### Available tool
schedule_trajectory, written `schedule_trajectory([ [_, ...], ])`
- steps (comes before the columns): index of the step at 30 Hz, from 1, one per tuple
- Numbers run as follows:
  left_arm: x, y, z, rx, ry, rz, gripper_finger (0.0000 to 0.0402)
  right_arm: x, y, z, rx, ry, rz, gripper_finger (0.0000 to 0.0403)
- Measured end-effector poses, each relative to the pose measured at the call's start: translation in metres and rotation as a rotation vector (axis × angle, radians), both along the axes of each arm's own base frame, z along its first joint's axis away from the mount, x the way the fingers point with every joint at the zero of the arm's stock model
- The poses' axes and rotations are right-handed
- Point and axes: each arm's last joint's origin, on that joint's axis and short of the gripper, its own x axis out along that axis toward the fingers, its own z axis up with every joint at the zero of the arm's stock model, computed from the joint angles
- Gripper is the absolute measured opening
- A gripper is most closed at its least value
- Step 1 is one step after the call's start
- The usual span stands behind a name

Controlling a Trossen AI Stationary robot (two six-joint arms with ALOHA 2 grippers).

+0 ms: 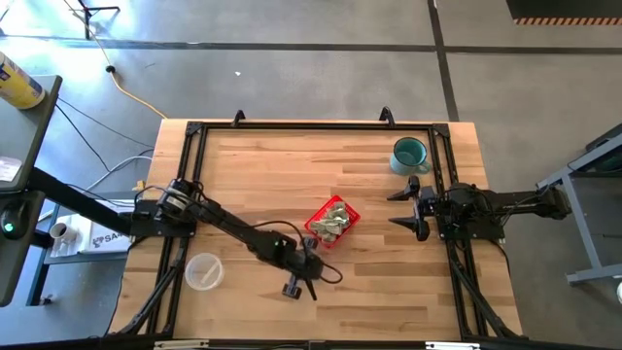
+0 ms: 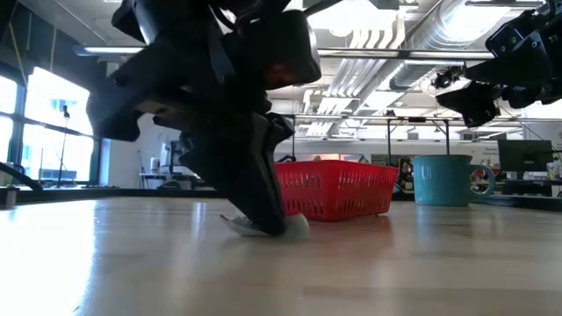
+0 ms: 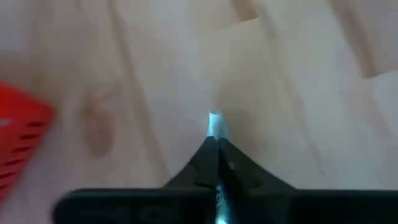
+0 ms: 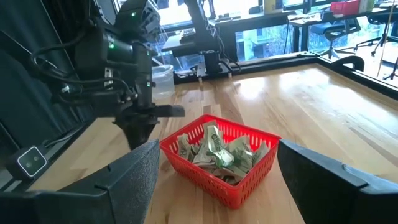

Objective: Pick and place items into bin
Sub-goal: Put the white stevia pack into the red bin, then return to Home Position

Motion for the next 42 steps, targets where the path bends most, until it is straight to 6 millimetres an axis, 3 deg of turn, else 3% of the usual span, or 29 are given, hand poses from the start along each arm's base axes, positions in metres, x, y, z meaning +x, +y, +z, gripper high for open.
schedule_trajectory([
  [2, -0.001, 0.001, 0.0, 0.024, 0.01, 0.013, 0.0021, 0.0, 0.0, 0.0, 0.0, 0.001, 0.001, 0.0314],
  [7, -0.007, 0.004, 0.012, 0.049, 0.128, 0.053, 0.004, 0.0, 0.0, 0.0, 0.0, 0.0, 0.001, 0.0314],
  [9, -0.012, 0.006, 0.024, 0.07, 0.164, 0.061, 0.0035, 0.0, 0.0, 0.0, 0.0, 0.001, 0.001, 0.0314],
  [12, -0.011, 0.015, 0.057, 0.083, 0.095, 0.103, 0.0021, 0.0, 0.0, 0.0, 0.0, 0.001, 0.001, 0.0314],
  [15, -0.006, 0.036, 0.079, 0.064, 0.039, 0.171, 0.0022, 0.0, 0.0, 0.0, 0.0, -0.001, 0.001, 0.0314],
  [19, 0.008, 0.074, 0.092, 0.01, -0.006, 0.279, 0.0033, 0.0, 0.0, 0.0, 0.0, 0.0, 0.001, 0.0314],
  [25, 0.029, 0.122, 0.082, -0.125, -0.065, 0.379, 0.0037, 0.0, 0.0, 0.0, 0.0, 0.002, 0.001, 0.0314],
  [30, 0.032, 0.134, 0.082, -0.151, -0.076, 0.433, 0.0091, 0.0, 0.0, 0.0, 0.0, 0.003, 0.0, 0.0314],
  [37, 0.031, 0.131, 0.082, -0.245, -0.037, 0.474, 0.0199, 0.001, 0.0, -0.001, -0.001, 0.014, 0.001, 0.0314],
  [42, 0.026, 0.13, 0.097, -0.242, 0.085, 0.464, 0.0237, 0.001, 0.0, -0.001, -0.001, 0.014, 0.001, 0.0314],
])
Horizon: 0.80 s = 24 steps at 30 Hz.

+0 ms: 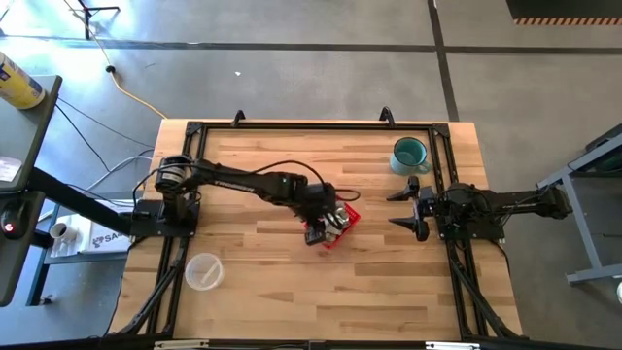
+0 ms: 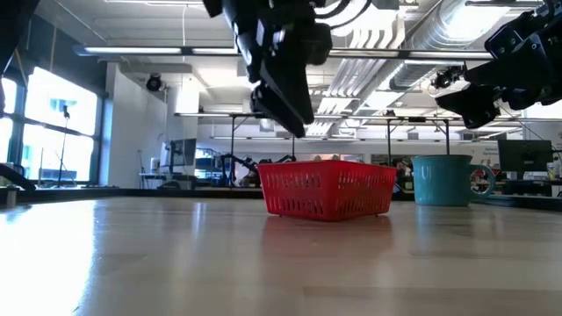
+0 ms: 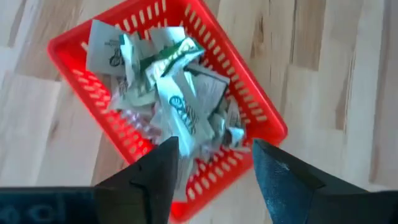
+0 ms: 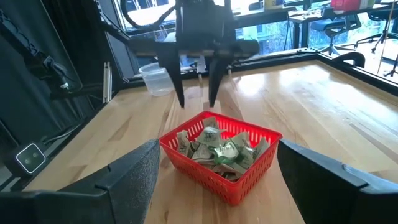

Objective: Pick and place items into bin
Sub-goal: Return to Home Position

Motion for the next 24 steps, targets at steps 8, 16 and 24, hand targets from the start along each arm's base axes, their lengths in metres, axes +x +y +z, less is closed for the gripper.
schedule_trajectory([
  [8, 0.001, 0.0, 0.047, 0.062, 0.014, -0.108, 0.0245, 0.0, 0.0, 0.0, 0.0, 0.0, -0.001, 0.0314],
  [16, 0.004, -0.007, 0.074, 0.082, -0.151, -0.209, 0.0246, 0.0, 0.0, 0.0, 0.0, 0.0, -0.001, 0.0314],
  [24, -0.054, -0.002, 0.096, 0.117, -0.105, -0.177, 0.0246, 0.0, 0.0, 0.0, 0.0, 0.0, 0.0, 0.0314],
])
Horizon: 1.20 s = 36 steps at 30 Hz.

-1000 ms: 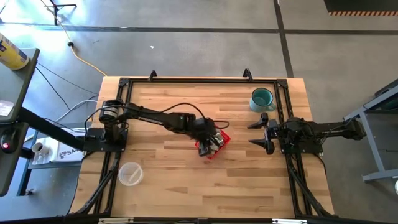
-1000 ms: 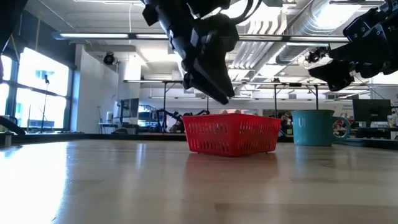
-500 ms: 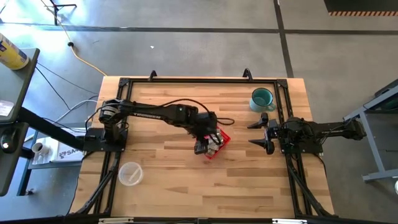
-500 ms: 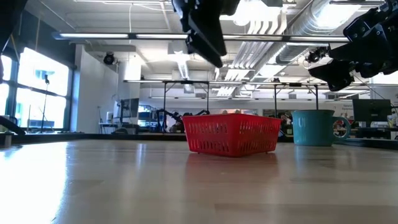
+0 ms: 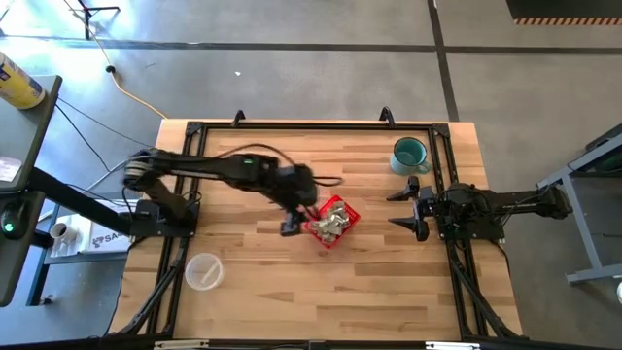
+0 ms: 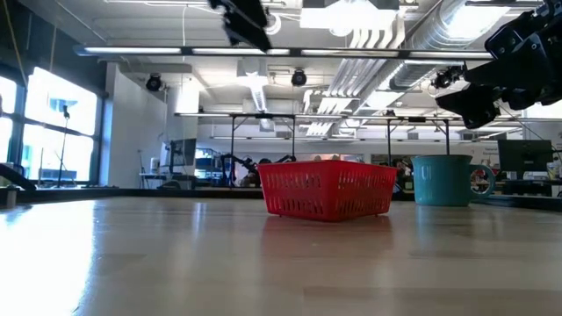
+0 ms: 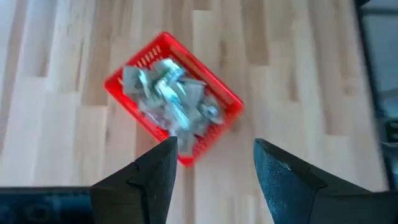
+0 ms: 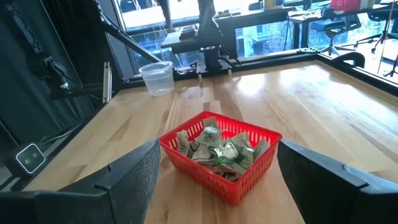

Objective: Pick and place items into bin
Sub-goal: Return to Home Position

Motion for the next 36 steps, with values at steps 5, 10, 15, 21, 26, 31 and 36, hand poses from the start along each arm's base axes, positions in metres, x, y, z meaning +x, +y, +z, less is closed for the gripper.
schedule_trajectory([
  [5, -0.059, -0.008, -0.005, -0.111, -0.143, 0.01, 0.0246, 0.0, 0.0, 0.0, 0.0, 0.0, 0.0, 0.0314],
  [10, -0.113, -0.012, -0.022, -0.204, -0.299, 0.061, 0.0246, 0.0, 0.0, 0.0, 0.0, -0.003, -0.001, 0.0314],
  [15, -0.168, 0.004, -0.05, -0.157, -0.355, 0.268, 0.0246, 0.0, 0.0, 0.0, 0.0, -0.003, 0.0, 0.0314],
  [21, -0.213, 0.015, -0.086, -0.114, -0.529, 0.493, 0.0246, 0.0, 0.0, 0.0, 0.0, -0.002, 0.0, 0.0314],
  [26, -0.231, 0.022, -0.105, -0.244, -0.663, 0.493, 0.0246, 0.0, 0.0, 0.0, 0.0, -0.001, 0.0, 0.0314],
  [31, -0.238, 0.026, -0.12, -0.269, -0.713, 0.269, 0.0246, 0.0, 0.0, 0.0, 0.0, 0.0, 0.0, 0.0314],
  [36, -0.245, 0.035, -0.135, -0.153, -0.754, 0.376, 0.0246, 0.0, 0.0, 0.0, 0.0, 0.0, 0.0, 0.0314],
])
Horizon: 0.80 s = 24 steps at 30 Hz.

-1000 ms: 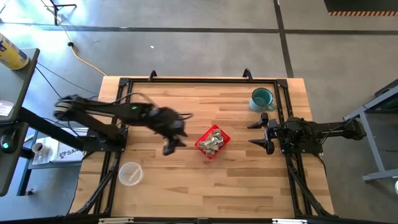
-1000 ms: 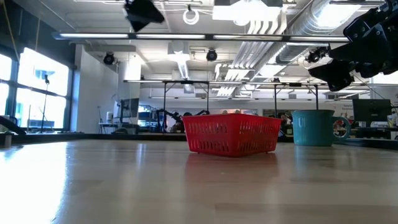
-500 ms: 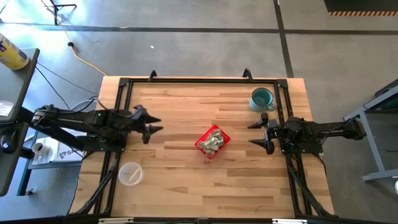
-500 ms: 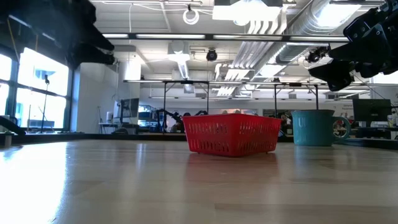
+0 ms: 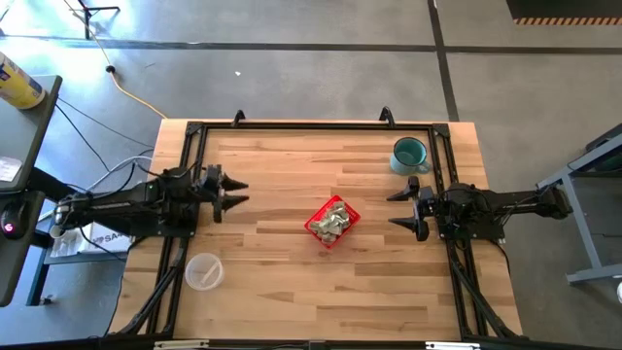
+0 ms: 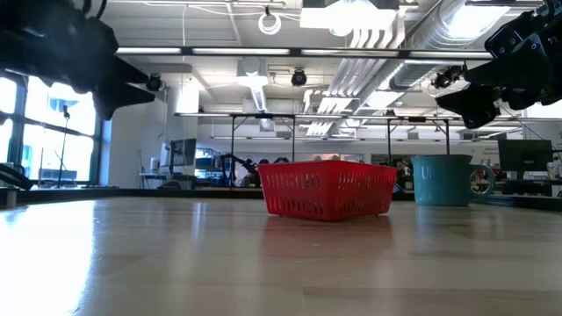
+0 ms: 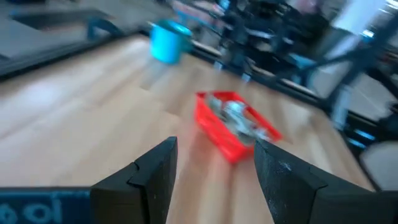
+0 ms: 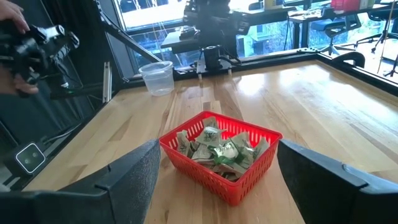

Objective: Pick and place items into bin
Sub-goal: Return to Home Position

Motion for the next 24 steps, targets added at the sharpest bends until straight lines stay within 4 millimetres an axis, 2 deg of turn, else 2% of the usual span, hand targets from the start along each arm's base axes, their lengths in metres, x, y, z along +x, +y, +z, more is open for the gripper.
schedule_trajectory([
  [2, -0.003, 0.002, -0.005, 0.026, -0.024, 0.028, 0.0246, 0.0, 0.0, 0.0, 0.0, 0.0, 0.0, 0.0314],
  [8, -0.014, -0.002, -0.01, 0.118, -0.15, -0.039, 0.0246, 0.0, 0.0, 0.0, 0.0, 0.0, 0.0, 0.0314],
  [14, -0.013, -0.002, -0.012, 0.124, -0.167, -0.03, 0.0246, 0.0, 0.0, 0.0, 0.0, 0.001, -0.001, 0.0314],
  [18, -0.012, -0.007, -0.019, 0.11, -0.119, -0.086, 0.0246, 0.0, 0.0, 0.0, 0.0, -0.001, -0.002, 0.0314],
  [24, -0.008, -0.015, -0.022, 0.115, -0.193, -0.173, 0.0246, 0.0, 0.0, 0.0, 0.0, 0.0, -0.003, 0.0314],
])
